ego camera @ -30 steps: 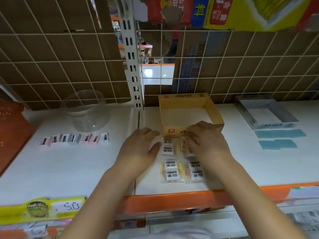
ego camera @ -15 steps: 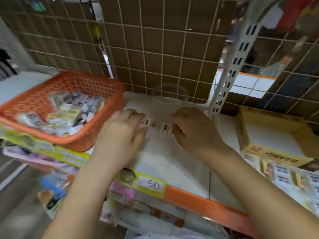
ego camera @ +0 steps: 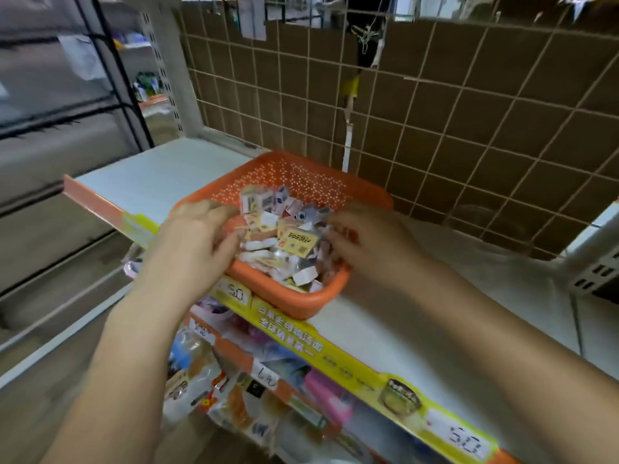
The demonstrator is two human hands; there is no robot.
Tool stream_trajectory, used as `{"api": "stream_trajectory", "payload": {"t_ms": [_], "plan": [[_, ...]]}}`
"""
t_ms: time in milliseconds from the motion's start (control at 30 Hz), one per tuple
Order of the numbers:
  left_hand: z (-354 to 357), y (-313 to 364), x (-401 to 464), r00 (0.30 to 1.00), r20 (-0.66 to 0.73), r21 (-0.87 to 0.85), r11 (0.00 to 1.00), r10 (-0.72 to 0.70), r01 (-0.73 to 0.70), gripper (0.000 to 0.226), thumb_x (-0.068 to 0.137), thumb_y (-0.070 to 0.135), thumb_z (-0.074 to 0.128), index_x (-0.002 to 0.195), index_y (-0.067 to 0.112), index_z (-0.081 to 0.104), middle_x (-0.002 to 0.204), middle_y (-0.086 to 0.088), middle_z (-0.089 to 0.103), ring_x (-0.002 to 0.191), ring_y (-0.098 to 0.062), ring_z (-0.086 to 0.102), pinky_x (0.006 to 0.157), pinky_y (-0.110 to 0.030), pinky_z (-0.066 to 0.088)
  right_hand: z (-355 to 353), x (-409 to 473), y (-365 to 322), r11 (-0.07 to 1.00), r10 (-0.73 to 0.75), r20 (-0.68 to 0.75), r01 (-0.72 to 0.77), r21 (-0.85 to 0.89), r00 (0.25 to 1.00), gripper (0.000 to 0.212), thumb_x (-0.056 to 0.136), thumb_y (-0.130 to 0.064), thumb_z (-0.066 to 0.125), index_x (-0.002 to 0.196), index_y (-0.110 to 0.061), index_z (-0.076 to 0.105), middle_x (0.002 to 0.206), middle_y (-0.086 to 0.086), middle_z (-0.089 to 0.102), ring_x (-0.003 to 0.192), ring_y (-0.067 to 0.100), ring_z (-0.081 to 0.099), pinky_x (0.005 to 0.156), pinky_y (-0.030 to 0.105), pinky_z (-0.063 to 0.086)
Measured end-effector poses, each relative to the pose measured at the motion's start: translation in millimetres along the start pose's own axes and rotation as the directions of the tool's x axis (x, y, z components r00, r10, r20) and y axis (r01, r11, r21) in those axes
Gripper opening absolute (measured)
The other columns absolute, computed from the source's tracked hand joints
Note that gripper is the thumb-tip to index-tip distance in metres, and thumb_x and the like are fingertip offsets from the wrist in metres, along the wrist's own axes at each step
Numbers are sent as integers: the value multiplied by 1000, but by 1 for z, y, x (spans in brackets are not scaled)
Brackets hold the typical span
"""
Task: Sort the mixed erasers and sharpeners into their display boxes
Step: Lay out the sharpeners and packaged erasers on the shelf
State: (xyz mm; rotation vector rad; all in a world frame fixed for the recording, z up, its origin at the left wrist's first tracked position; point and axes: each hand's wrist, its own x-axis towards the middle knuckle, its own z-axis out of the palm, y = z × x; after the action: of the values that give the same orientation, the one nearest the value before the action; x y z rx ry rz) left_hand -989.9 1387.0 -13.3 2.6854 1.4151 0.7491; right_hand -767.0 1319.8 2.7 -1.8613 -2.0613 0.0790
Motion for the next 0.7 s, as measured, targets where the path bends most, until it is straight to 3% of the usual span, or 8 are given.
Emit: {"api": "stream_trajectory", "payload": {"t_ms": [67, 167, 233, 300, 433, 533, 600, 700], "plan": [[1, -13, 6, 1000, 10, 1, 1000, -14, 14, 46, 82, 34, 48, 108, 1, 65, 101, -19, 64, 97, -41, 56, 85, -45, 45, 6, 16, -11, 998, 47, 7, -47, 35, 999, 27, 93, -33, 47, 92, -12, 65, 87, 6, 61, 79, 19, 55, 61, 30, 36], [5, -27, 14, 1000, 11, -17, 1000, -23, 23, 31, 83, 16, 64, 110, 1, 64, 104, -19, 64, 101, -39, 54, 86, -44, 43, 14, 32, -24, 986, 143, 120, -152, 71, 982, 26, 89, -40, 54, 71, -21, 55, 70, -2, 52, 66, 14, 49, 52, 26, 28], [7, -32, 21, 999, 45, -32, 999, -15, 17, 33, 82, 14, 66, 111, 2, 63, 105, -18, 64, 104, -37, 53, 88, -42, 42, 18, 39, -26, 979, 175, 195, -191, 69, 965, 19, 85, -35, 62, 92, -17, 63, 88, -1, 57, 80, 15, 52, 57, 24, 31], [8, -31, 29, 996, 83, -46, 999, 15, -11, 34, 83, 18, 65, 114, 4, 63, 109, -16, 63, 108, -34, 52, 90, -38, 40, 20, 42, -26, 969, 211, 235, -234, 74, 949, 35, 82, -31, 67, 111, -11, 62, 101, 3, 57, 85, 15, 51, 59, 23, 34], [12, -21, 49, 953, 302, -53, 999, 26, -10, 35, 86, 26, 62, 120, 16, 60, 122, -4, 59, 112, -23, 52, 85, -29, 39, 16, 43, -21, 892, 292, 323, -378, 248, 900, 39, 81, -20, 69, 118, -12, 58, 98, 5, 63, 71, 14, 61, 60, 23, 50], [21, -11, 64, 853, 521, 5, 1000, 7, -11, 32, 82, 34, 63, 108, 16, 64, 109, -4, 64, 97, -20, 57, 78, -29, 46, 14, 42, -15, 850, 285, 357, -406, 335, 890, 13, 84, -14, 66, 95, -12, 60, 80, 2, 62, 60, 15, 63, 46, 16, 45], [29, -4, 70, 785, 619, 90, 995, -23, -41, 28, 80, 35, 63, 96, 13, 63, 92, -4, 63, 84, -20, 57, 69, -30, 48, 11, 41, -14, 836, 267, 354, -399, 377, 896, 9, 85, -12, 63, 93, -9, 63, 82, 4, 67, 69, 21, 67, 53, 19, 50], [39, 5, 73, 783, 617, 175, 984, -75, -44, 20, 78, 29, 64, 75, 14, 52, 72, 0, 51, 66, -16, 51, 53, -26, 38, 9, 38, -11, 822, 267, 352, -402, 402, 897, 18, 85, -12, 63, 103, -10, 63, 92, 5, 69, 81, 23, 68, 70, 31, 54]]}}
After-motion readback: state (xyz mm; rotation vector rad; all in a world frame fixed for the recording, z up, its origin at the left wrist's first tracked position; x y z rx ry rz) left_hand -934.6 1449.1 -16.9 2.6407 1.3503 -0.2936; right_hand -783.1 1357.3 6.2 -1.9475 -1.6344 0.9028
